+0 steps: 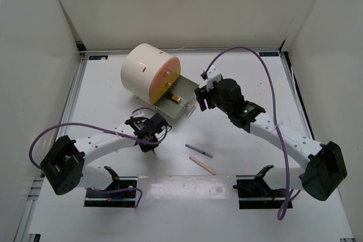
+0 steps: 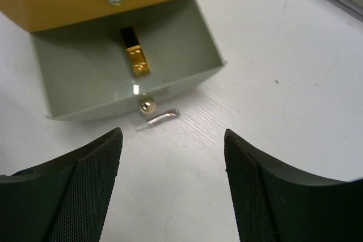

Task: Organize the makeup

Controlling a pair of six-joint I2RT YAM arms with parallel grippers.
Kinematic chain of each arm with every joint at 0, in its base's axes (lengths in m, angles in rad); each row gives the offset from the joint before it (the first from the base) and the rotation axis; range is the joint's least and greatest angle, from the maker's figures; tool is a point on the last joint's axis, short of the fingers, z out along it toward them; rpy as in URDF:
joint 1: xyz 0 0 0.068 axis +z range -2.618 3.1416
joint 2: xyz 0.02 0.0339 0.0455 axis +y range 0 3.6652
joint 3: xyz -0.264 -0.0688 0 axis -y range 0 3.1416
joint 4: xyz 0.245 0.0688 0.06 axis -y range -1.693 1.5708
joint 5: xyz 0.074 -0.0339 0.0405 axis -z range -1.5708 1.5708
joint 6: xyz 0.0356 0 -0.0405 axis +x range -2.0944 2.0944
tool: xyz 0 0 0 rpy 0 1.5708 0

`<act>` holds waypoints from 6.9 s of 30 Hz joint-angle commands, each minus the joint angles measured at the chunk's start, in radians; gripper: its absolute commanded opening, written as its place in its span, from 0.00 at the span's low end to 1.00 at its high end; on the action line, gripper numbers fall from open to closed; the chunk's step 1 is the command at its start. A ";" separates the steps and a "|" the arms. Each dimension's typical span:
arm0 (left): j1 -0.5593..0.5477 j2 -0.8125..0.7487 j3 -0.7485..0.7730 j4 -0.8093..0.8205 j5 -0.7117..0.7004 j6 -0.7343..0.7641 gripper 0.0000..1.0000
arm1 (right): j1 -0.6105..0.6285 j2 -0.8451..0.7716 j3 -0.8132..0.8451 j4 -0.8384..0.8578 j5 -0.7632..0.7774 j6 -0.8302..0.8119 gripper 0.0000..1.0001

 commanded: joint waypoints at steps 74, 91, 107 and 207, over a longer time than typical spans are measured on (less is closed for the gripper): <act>0.128 -0.331 0.457 0.202 0.108 1.037 0.98 | 0.332 0.106 -0.438 0.127 0.169 0.141 0.00; 0.126 -0.460 0.289 0.217 0.105 0.988 0.98 | 0.096 0.194 0.088 0.204 0.237 0.201 0.04; 0.129 -0.500 0.328 0.128 0.022 0.956 0.98 | 0.056 0.439 0.214 0.265 0.323 0.816 0.24; 0.191 0.316 0.548 0.773 0.288 1.603 0.84 | -0.208 0.124 -0.046 -0.197 0.240 0.696 0.69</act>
